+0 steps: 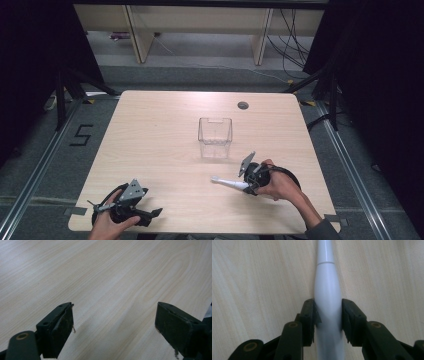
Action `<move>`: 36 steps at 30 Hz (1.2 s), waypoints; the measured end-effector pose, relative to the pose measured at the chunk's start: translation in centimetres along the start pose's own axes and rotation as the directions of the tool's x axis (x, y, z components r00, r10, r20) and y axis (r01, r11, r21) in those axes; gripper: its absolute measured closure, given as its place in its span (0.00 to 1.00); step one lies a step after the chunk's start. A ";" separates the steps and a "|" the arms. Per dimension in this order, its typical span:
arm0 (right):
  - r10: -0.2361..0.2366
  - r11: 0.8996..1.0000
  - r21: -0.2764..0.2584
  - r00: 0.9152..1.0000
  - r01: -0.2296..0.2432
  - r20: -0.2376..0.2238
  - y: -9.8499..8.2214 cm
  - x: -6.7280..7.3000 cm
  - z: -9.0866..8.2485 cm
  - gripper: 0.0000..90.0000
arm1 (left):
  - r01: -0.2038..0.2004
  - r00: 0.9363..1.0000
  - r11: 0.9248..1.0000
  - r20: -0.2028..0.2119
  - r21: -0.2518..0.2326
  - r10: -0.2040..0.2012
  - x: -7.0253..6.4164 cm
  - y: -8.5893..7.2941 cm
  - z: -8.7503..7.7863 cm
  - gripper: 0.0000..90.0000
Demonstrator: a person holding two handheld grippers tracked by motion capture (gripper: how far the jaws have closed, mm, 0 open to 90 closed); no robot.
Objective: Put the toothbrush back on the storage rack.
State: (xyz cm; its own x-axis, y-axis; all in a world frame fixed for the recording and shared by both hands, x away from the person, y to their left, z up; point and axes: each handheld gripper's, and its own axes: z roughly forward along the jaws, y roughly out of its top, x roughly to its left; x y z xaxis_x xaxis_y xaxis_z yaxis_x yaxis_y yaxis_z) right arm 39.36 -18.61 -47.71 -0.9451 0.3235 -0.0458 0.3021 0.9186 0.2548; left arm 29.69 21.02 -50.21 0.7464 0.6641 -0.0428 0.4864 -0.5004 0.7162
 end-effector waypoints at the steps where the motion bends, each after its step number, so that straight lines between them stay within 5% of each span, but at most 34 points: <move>1: -0.005 1.000 0.000 1.000 0.005 -0.006 0.1 0.0 0.0 0.72 | 0.000 1.000 1.000 0.000 0.000 0.000 0.0 0.0 0.0 0.17; 5: -0.022 1.000 0.020 1.000 0.022 -0.016 0.3 -0.3 0.1 0.73 | 0.002 1.000 1.000 0.001 -0.001 -0.002 0.0 0.0 0.0 0.17; 8: 0.023 0.998 0.067 0.999 -0.022 -0.022 0.5 -0.2 0.0 0.73 | 0.001 1.000 1.000 0.000 0.002 -0.001 0.0 0.0 0.0 0.17; 18: -0.016 0.992 0.127 0.999 0.020 -0.033 1.5 -0.6 0.2 0.74 | -0.001 1.000 1.000 0.001 0.000 0.001 0.0 0.0 0.0 0.17; 23: -0.001 0.987 0.163 1.000 0.005 -0.025 1.8 -0.4 0.2 0.74 | 0.001 1.000 1.000 0.001 -0.003 -0.001 0.0 0.0 0.0 0.17; 36: 0.002 0.985 0.171 1.000 0.001 -0.016 2.1 -0.4 0.3 0.74 | -0.003 1.000 1.000 -0.002 0.001 0.003 0.0 0.0 0.0 0.17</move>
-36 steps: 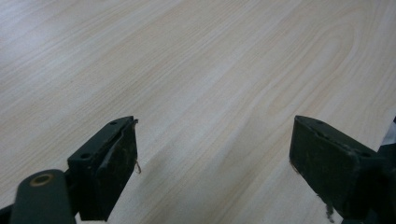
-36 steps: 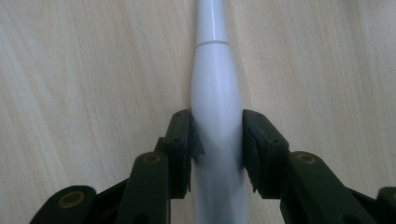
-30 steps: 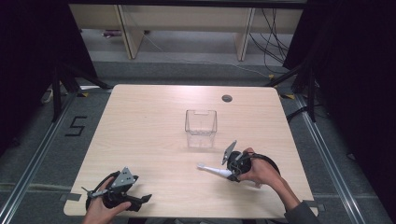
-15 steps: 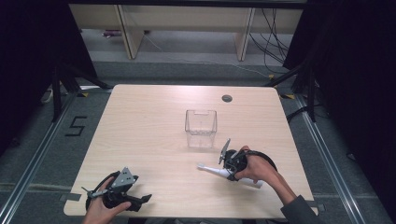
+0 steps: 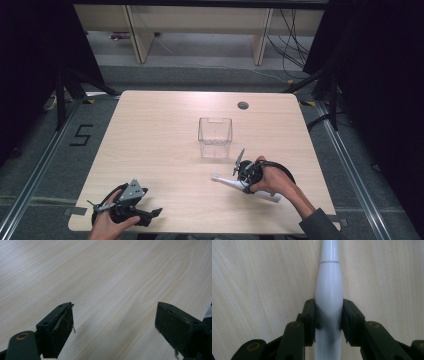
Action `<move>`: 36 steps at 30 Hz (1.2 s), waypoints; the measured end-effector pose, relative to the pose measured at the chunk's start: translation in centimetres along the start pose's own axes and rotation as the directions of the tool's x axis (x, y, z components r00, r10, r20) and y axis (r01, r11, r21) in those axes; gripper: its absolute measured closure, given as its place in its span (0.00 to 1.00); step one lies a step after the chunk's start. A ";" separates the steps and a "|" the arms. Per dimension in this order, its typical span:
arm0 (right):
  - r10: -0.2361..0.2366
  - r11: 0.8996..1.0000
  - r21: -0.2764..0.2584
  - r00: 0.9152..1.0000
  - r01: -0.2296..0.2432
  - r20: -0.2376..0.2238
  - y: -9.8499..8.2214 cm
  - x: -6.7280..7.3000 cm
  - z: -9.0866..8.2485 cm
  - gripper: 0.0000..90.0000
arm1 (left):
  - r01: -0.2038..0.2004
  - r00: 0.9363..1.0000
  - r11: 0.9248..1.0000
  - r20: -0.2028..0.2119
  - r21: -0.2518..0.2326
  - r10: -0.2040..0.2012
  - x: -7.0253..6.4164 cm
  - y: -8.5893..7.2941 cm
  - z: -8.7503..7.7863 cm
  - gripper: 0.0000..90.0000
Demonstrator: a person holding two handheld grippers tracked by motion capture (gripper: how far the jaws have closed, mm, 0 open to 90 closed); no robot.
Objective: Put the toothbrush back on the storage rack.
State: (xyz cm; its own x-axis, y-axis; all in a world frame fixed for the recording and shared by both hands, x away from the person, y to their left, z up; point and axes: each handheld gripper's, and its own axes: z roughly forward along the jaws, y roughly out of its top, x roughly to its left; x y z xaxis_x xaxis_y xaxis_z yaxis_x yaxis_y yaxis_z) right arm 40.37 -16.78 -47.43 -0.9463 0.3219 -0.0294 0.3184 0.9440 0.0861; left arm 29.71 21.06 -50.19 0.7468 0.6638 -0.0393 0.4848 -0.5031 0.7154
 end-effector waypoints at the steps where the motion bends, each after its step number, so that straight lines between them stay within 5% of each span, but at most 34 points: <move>1: 0.000 1.000 0.001 1.000 0.000 -0.003 0.0 0.0 0.0 0.74 | 0.005 1.000 1.000 0.001 -0.004 -0.005 0.0 0.0 0.0 0.17; 18: 0.021 0.998 -0.062 0.999 -0.019 0.039 -1.0 0.4 -1.5 0.74 | 0.021 1.000 1.000 0.007 -0.019 -0.021 -0.2 0.0 0.1 0.17; 19: -0.004 0.997 -0.082 0.999 0.007 0.045 -1.1 0.3 -1.7 0.74 | 0.022 1.000 1.000 0.007 -0.019 -0.021 -0.2 0.0 0.1 0.17; 24: 0.041 0.990 -0.135 0.998 -0.035 0.044 -1.7 0.6 -2.8 0.74 | 0.020 1.000 1.000 0.006 -0.019 -0.020 -0.2 0.0 0.1 0.17; 26: 0.015 0.985 -0.173 0.998 -0.005 0.054 -2.1 0.4 -3.3 0.74 | 0.022 1.000 1.000 0.007 -0.019 -0.021 -0.2 0.0 0.1 0.17; 28: 0.060 0.976 -0.214 0.997 -0.049 0.046 -2.6 0.5 -3.9 0.75 | 0.021 1.000 1.000 0.006 -0.018 -0.021 -0.2 0.0 0.1 0.17; 30: 0.042 0.964 -0.266 0.997 -0.025 0.058 -3.1 0.2 -4.4 0.75 | 0.022 1.000 1.000 0.005 -0.020 -0.022 -0.2 0.0 0.1 0.17; 36: 0.113 0.921 -0.383 0.991 -0.076 0.076 -4.3 -0.2 -5.6 0.74 | 0.023 1.000 0.999 0.002 -0.023 -0.023 -0.2 0.0 0.1 0.17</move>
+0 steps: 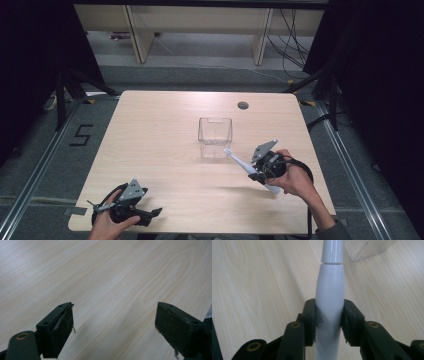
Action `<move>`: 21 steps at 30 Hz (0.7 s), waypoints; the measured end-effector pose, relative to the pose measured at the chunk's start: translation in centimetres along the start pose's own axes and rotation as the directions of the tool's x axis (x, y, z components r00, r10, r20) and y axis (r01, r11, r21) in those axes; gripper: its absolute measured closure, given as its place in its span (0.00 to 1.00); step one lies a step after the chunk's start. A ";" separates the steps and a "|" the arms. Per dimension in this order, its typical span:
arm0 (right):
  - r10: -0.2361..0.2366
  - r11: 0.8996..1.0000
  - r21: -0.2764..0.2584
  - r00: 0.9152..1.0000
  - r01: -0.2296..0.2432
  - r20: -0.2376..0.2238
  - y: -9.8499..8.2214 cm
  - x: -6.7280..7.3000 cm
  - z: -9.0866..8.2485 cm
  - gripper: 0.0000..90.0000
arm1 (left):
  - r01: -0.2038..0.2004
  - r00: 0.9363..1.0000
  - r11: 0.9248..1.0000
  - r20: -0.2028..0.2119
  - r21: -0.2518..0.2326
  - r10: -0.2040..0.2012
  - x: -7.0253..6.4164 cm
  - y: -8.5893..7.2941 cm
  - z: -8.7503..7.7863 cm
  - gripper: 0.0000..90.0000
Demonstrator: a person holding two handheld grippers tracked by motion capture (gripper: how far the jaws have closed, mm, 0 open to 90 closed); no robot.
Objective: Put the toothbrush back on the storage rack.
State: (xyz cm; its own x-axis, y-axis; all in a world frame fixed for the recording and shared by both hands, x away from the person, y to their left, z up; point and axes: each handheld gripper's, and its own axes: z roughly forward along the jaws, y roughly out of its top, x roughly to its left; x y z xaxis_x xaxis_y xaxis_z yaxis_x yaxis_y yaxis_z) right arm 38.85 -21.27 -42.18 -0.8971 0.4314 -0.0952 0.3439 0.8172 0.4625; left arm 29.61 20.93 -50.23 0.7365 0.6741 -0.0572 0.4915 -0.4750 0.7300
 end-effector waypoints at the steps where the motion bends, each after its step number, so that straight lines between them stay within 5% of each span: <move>1: 0.001 0.999 -0.038 1.000 -0.001 -0.006 -0.1 -0.3 -0.2 0.74 | -0.026 1.000 1.000 -0.006 0.016 0.026 0.2 0.0 -0.2 0.16; 2: 0.036 0.997 -0.063 0.999 -0.036 0.014 -0.1 -0.3 -0.4 0.74 | -0.005 1.000 1.000 -0.001 0.000 0.005 0.0 0.0 -0.1 0.16; 8: 0.073 0.982 -0.176 0.997 -0.065 0.038 -0.3 -1.2 -1.0 0.74 | -0.002 1.000 1.000 0.000 -0.003 0.002 0.0 0.0 -0.1 0.17; 14: 0.124 0.954 -0.278 0.992 -0.112 0.027 -0.6 -2.0 -1.2 0.74 | 0.007 1.000 1.000 0.003 -0.013 -0.007 0.0 0.0 -0.1 0.17; 15: 0.143 0.939 -0.318 0.990 -0.130 0.017 -0.7 -2.4 -1.2 0.74 | -0.012 1.000 1.000 -0.006 0.010 0.012 0.2 0.0 -0.1 0.17; 18: 0.164 0.925 -0.347 0.986 -0.156 -0.004 -0.8 -2.8 -1.1 0.74 | -0.013 1.000 1.000 -0.004 0.007 0.013 0.1 0.0 -0.2 0.17; 21: 0.163 0.922 -0.355 0.987 -0.153 -0.002 -0.7 -2.9 -1.0 0.74 | -0.028 1.000 0.999 -0.007 0.022 0.028 0.3 0.1 -0.3 0.17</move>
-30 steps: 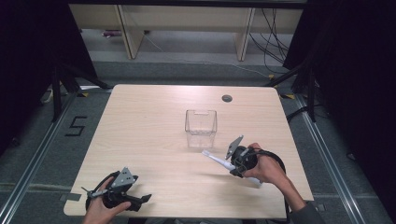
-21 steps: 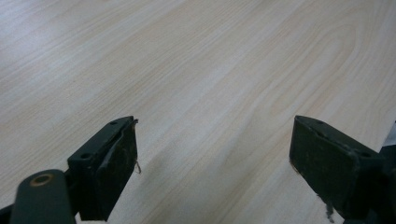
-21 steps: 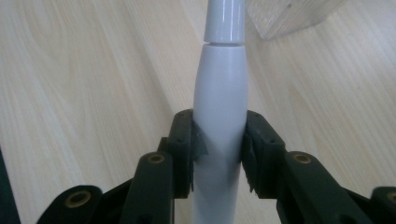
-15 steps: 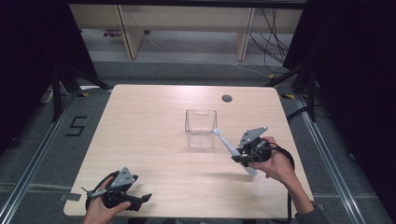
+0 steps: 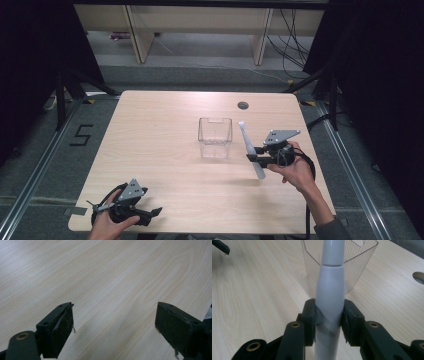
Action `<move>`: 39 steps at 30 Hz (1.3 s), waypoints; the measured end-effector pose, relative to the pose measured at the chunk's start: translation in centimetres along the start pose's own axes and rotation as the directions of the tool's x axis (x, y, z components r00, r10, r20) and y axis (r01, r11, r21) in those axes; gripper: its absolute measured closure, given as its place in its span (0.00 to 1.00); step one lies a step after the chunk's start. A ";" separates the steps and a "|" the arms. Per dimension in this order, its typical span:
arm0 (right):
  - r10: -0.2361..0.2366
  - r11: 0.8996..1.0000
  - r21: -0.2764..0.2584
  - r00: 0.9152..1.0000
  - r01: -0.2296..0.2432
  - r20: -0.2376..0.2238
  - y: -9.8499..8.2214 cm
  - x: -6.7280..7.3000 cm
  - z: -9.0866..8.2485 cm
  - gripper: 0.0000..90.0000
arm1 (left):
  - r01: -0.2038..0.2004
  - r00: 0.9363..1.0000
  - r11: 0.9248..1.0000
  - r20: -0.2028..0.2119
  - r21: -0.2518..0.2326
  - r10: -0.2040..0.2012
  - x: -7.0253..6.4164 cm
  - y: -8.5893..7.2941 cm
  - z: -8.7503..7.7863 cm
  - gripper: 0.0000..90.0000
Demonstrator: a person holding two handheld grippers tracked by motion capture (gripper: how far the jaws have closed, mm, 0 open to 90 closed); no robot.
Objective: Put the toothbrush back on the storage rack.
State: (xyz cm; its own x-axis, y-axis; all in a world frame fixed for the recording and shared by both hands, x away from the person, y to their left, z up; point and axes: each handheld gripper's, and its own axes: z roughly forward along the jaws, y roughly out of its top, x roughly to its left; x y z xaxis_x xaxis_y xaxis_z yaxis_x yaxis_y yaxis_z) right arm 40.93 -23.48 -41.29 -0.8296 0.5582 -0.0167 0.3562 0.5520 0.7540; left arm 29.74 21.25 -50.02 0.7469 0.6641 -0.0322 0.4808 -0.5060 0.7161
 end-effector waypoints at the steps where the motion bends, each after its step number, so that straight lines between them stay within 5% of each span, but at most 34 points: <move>1: 0.002 1.000 -0.002 1.000 -0.002 0.011 0.1 0.1 -0.1 0.74 | 0.000 1.000 1.000 0.000 -0.001 0.000 0.0 0.0 0.0 0.17; 12: 0.019 0.999 -0.044 1.000 -0.019 0.013 1.4 -0.2 0.2 0.74 | -0.005 1.000 1.000 0.000 0.008 0.005 0.0 -0.1 0.1 0.17; 18: 0.011 0.998 -0.066 1.000 -0.009 0.029 2.2 -0.5 0.5 0.74 | 0.028 1.000 0.999 0.005 -0.022 -0.028 -0.2 0.0 0.2 0.16; 39: 0.008 0.994 -0.110 1.000 -0.005 0.029 5.1 -1.0 0.8 0.74 | -0.002 1.000 1.000 0.001 0.009 0.002 0.0 -0.1 0.2 0.17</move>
State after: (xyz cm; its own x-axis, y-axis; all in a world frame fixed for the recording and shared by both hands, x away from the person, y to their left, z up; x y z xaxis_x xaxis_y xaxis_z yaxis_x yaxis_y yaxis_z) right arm 43.87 -20.72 -37.91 -0.8138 0.5803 -0.0299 0.3104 0.4777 0.8219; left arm 29.80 21.26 -50.23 0.7481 0.6629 -0.0314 0.4834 -0.5119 0.7101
